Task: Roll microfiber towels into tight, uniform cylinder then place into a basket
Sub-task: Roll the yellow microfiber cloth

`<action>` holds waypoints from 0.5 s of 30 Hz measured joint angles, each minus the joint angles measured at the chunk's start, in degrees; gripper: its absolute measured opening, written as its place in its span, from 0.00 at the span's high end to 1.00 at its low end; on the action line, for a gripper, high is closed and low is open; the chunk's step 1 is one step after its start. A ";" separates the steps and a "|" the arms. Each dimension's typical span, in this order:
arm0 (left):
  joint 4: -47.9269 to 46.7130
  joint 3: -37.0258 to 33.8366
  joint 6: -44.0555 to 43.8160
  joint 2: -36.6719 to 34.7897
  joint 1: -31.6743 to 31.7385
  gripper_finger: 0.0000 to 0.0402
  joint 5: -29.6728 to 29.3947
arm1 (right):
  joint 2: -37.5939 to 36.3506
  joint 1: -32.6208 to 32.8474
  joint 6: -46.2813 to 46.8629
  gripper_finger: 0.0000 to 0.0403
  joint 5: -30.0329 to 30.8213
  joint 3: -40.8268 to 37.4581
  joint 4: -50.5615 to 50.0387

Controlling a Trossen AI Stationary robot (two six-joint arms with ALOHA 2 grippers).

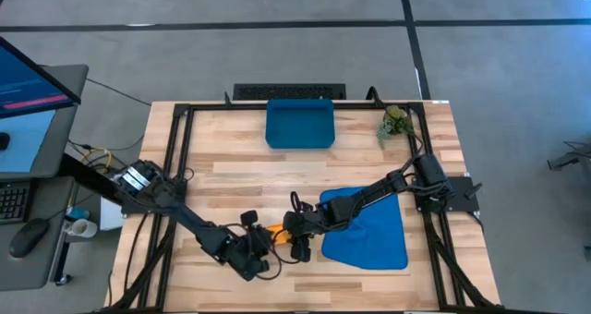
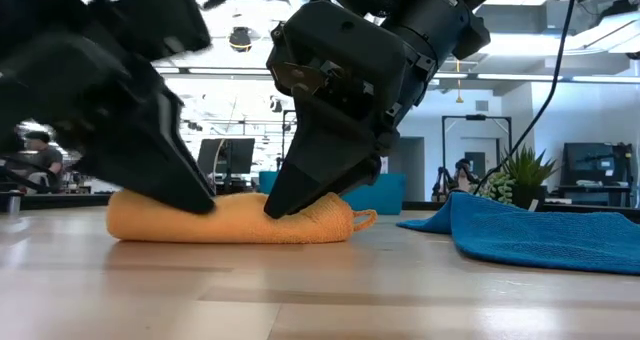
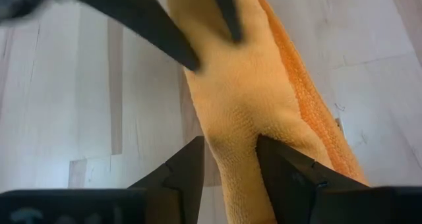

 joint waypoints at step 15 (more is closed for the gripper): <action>0.94 0.04 -2.42 0.60 -3.24 0.72 -7.11 | 0.00 0.26 0.00 0.58 0.22 -0.02 0.14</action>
